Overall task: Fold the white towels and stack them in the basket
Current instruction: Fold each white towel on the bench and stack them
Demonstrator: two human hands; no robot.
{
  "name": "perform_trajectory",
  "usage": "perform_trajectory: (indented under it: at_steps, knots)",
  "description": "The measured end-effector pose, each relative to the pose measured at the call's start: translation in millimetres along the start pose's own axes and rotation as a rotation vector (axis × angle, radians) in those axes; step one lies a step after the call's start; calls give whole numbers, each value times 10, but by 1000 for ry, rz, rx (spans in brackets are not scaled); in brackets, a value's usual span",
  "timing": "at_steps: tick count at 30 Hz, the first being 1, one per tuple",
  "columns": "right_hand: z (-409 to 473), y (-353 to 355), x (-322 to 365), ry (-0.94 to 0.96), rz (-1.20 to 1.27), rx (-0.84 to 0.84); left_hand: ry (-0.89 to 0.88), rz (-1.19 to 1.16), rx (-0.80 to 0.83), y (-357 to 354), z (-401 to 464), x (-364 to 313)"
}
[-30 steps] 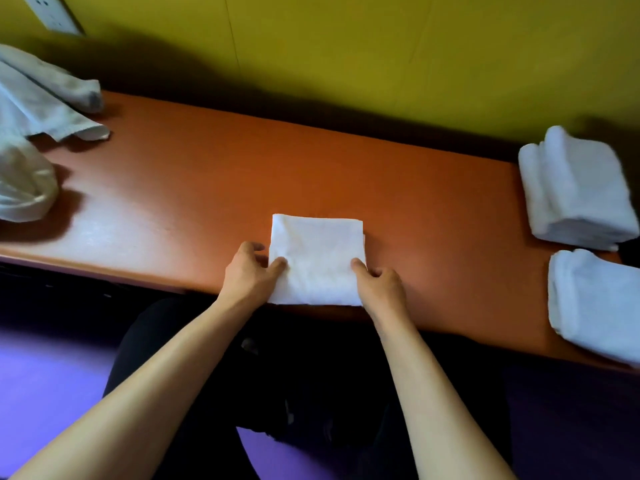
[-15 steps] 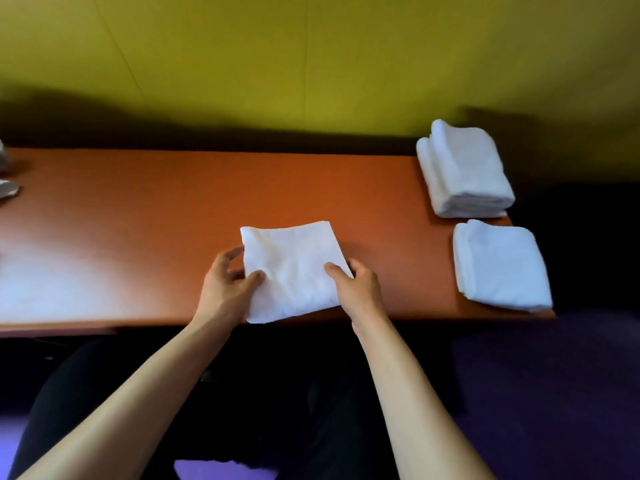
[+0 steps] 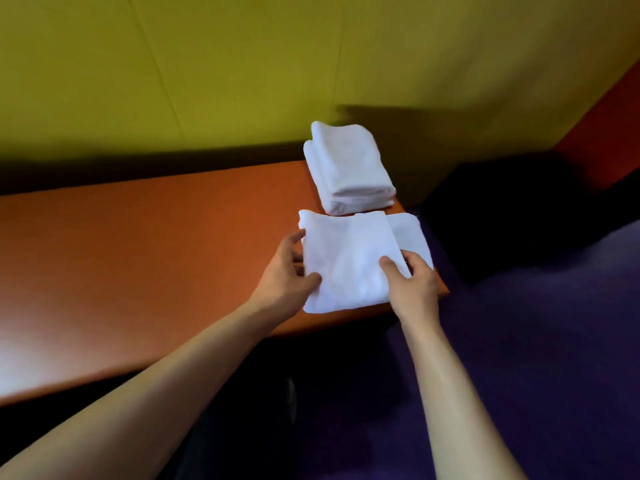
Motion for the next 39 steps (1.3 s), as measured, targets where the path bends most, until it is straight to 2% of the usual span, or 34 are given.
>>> perform_trajectory:
  at_steps: [6,7,10,13,15,21,30,39]
  knots:
    - [422,475,-115,29,-47,-154,-68,170,56,-445,535,-281]
    - [477,516,-139,28,-125,-170,-84,247,46,-492,603,-284]
    - [549,542,-198,102,-588,-254,-117,545,102,-672,679,-177]
    - [519,333,-331,302,-746,-131,-155,780,224,-821,617,-1]
    - [511,255,-463,288,-779,-85,-175,832,218,-813,611,69]
    - [483,229,-349,329,-869,-132,-198,925,181,-688,520,-3]
    - [-89,-534,205,562,-709,34,-268,1143,-84,14,-157,-62]
    - [-785,-1446,801,720,-691,250,-174,1194,-350,1067,-1069,65]
Point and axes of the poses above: each hand's wrist, its own z-axis towards the middle knuckle, its own y-axis out of the back of the hand, x = y × z, the point moved 5 cm from there along z, towards the middle knuckle, and after that the axes turned 7 degrees about x, right-handed, at the moved point
